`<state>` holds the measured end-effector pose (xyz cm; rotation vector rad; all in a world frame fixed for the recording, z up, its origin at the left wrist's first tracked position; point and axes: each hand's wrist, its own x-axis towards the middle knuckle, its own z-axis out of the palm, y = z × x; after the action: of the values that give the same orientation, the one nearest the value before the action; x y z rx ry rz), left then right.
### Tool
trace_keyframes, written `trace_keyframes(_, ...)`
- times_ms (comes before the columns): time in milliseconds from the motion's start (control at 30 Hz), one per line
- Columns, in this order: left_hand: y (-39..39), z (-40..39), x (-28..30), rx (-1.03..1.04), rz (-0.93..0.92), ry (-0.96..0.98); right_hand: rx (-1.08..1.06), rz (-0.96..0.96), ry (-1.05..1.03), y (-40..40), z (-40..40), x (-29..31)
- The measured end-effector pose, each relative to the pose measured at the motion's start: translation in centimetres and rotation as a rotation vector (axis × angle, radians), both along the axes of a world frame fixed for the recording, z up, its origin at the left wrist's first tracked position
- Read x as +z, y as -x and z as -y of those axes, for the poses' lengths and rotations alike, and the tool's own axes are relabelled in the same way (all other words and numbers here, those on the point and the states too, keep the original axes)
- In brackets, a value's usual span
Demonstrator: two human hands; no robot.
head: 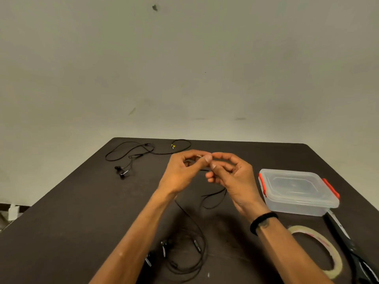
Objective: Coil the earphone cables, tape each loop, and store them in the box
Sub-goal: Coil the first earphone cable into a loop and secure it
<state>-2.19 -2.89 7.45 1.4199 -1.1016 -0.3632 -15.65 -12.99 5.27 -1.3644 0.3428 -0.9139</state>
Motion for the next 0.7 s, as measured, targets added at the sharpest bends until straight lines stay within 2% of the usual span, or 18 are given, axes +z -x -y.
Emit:
trace_keyframes(67,-0.3,-0.4,-1.2,0.026,-0.048,0.048,0.006,-0.044,0.043,0.2,0.1,-0.3)
trace_keyframes(133,-0.7,-1.0,-2.3,0.022,-0.046,0.012,-0.005,-0.096,0.121,0.4,0.3,-0.9)
trace_keyframes(267,-1.2,-1.7,-3.3,-0.056,0.071,-0.090,-0.039,-0.214,0.307,0.9,0.7,-1.3)
trace_keyframes(400,-0.8,-1.5,-3.3,-0.031,0.166,-0.163,-0.058,-0.292,0.539,1.2,0.7,-1.2)
trace_keyframes(600,-0.9,-1.9,-3.2,-0.043,0.319,-0.157,-0.083,-0.337,0.558,1.5,1.0,-0.8)
trace_keyframes(700,-1.0,-2.0,-3.1,0.151,0.444,-0.086,-0.113,-0.387,0.577,1.5,0.9,-0.8)
